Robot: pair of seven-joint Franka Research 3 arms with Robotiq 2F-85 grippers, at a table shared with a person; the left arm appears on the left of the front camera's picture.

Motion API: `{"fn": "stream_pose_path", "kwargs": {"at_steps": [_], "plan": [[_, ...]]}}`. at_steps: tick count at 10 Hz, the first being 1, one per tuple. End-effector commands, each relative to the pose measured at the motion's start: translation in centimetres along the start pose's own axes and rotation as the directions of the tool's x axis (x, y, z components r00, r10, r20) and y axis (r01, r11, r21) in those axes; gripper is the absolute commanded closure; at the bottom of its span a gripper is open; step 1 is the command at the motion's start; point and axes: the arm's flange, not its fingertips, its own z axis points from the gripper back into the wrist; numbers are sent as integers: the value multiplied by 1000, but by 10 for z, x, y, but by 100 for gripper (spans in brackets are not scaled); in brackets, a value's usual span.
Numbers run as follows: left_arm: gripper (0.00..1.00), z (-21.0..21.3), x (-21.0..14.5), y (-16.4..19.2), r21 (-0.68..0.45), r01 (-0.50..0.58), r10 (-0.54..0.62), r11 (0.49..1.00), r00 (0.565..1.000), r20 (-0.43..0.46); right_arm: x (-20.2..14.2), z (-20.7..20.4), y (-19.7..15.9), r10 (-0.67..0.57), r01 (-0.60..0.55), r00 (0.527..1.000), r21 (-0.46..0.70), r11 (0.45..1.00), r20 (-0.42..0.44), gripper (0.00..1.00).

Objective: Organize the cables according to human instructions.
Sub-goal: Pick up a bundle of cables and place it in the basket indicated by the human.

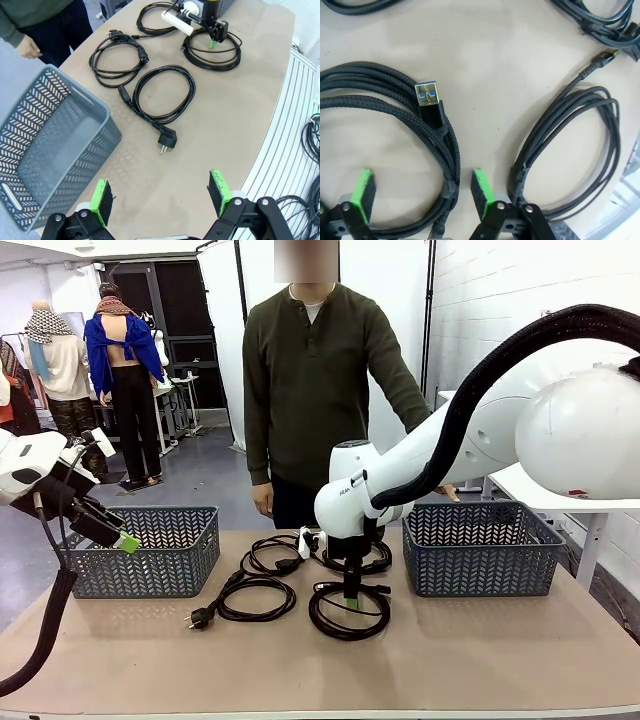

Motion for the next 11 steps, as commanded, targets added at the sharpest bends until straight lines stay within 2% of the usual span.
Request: {"fn": "stream_pose_path", "kwargs": {"at_steps": [1, 4, 8, 11], "plan": [[0, 0, -2, 3, -16, 11, -11, 1000, 1000, 11, 2, -1, -6, 5, -5, 1000, 50, 999, 4, 40], [0, 0, -2, 3, -16, 11, -11, 1000, 1000, 11, 2, -4, -4, 8, -7, 1000, 65, 998, -9, 99], [0, 0, -2, 3, -16, 11, -11, 1000, 1000, 11, 0, -6, 1, 18, -18, 1000, 89, 996, -2, 100], [0, 0, -2, 3, -16, 11, -11, 1000, 1000, 11, -3, 20, 17, 25, -25, 1000, 103, 994, -5, 100]]}}
